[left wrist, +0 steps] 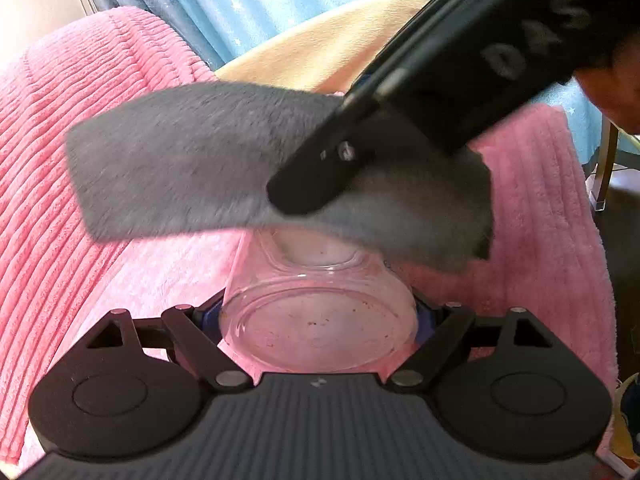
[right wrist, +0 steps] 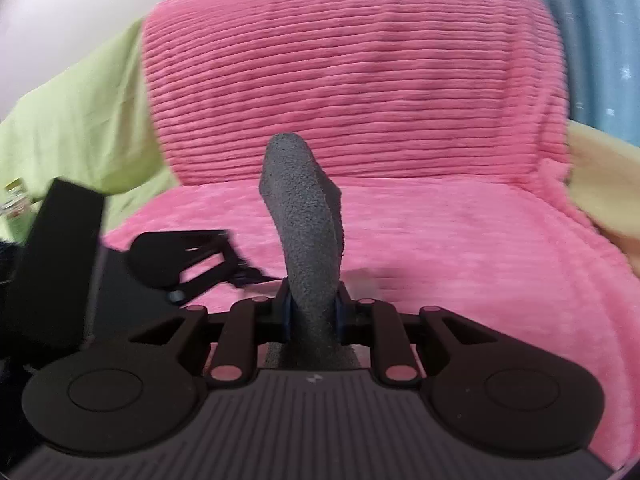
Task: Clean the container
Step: 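Keep wiping the jar bottom with the cloth in the right gripper, then rub the cloth in the right gripper across the jar bottom again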
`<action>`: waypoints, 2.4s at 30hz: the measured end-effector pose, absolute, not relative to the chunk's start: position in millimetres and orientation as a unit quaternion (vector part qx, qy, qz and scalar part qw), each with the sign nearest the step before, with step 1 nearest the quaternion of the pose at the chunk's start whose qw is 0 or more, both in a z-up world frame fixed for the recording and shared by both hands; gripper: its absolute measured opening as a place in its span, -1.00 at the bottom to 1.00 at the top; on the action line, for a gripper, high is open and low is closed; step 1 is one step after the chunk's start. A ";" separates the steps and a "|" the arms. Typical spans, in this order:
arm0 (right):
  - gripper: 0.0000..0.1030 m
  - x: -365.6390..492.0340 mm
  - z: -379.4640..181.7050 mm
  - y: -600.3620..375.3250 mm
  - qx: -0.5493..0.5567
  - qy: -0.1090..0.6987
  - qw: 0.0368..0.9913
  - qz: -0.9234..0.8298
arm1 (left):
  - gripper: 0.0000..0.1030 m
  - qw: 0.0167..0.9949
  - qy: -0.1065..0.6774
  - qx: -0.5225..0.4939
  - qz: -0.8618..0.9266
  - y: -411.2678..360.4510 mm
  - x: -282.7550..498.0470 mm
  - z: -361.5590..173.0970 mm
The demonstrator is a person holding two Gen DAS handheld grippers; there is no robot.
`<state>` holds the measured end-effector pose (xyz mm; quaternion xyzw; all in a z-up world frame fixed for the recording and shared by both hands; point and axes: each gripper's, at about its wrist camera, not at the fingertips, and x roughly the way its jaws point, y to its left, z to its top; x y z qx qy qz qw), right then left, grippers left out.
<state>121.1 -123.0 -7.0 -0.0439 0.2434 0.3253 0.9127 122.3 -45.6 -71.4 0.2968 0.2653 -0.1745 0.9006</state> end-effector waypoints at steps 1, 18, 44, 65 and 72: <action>-0.70 122.4 -7.2 -123.9 -0.051 0.241 0.919 0.308 | 0.65 0.901 0.264 0.297 -0.175 -45.3 123.9 -71.1; -0.68 117.6 -3.3 -137.8 0.002 0.247 0.902 0.354 | 0.66 0.907 0.270 0.260 -0.191 -36.9 112.8 -68.2; -0.70 133.5 -9.3 -128.6 -0.064 0.212 0.931 0.291 | 0.66 0.904 0.272 0.270 -0.191 -42.2 86.0 -66.4; -0.68 114.1 -9.3 -123.6 0.006 0.222 0.885 0.409 | 0.66 0.898 0.243 0.322 -0.173 -40.2 106.2 -66.1; -0.69 117.7 -16.2 -118.9 -0.020 0.216 0.891 0.398 | 0.66 0.902 0.265 0.293 -0.176 -27.3 107.2 -61.9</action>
